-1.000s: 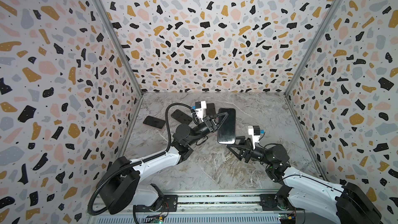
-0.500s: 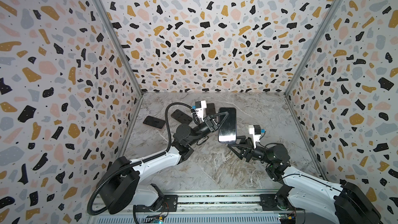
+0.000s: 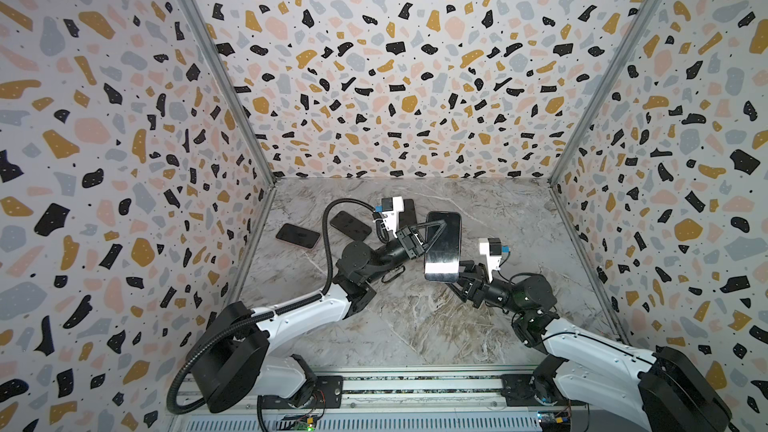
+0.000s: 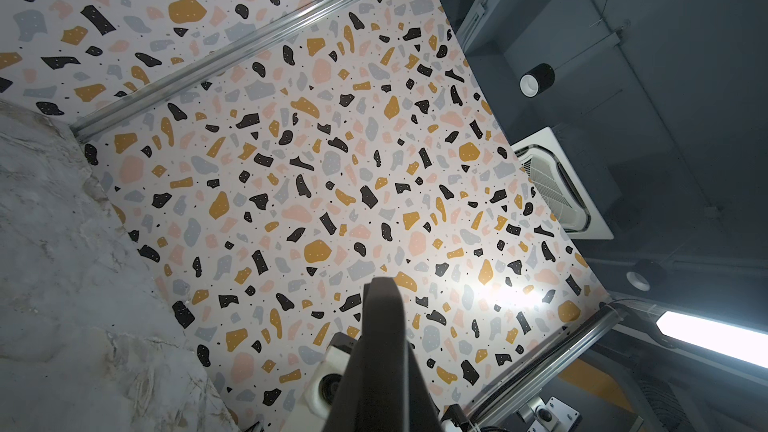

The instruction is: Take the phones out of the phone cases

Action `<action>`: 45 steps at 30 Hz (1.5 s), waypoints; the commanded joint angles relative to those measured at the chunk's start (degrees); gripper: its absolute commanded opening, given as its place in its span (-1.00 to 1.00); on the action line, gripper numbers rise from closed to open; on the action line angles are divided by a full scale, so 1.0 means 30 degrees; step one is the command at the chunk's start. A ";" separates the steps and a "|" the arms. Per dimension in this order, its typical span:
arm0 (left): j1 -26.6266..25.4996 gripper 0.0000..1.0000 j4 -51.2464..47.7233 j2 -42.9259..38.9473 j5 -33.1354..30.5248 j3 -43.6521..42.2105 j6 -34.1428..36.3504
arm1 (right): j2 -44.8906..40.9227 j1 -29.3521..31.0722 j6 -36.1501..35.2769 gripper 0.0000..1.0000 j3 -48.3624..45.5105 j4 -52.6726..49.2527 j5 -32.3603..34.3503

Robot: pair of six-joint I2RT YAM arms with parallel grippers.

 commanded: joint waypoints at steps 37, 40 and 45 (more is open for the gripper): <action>-0.1389 0.35 0.9722 0.8199 -0.3841 -0.5353 -0.0576 | -0.2371 0.0168 0.4871 -1.00 -0.3891 -0.3641 0.3370; -0.1316 0.64 0.9658 0.8206 -0.4225 -0.5515 -0.0306 | -0.2377 0.0144 0.4969 -1.00 -0.4059 -0.3655 0.3464; -0.0752 0.87 0.7300 0.6458 -0.4880 -0.6009 0.1455 | -0.2611 -0.0024 0.4974 -1.00 -0.4269 -0.4036 0.3524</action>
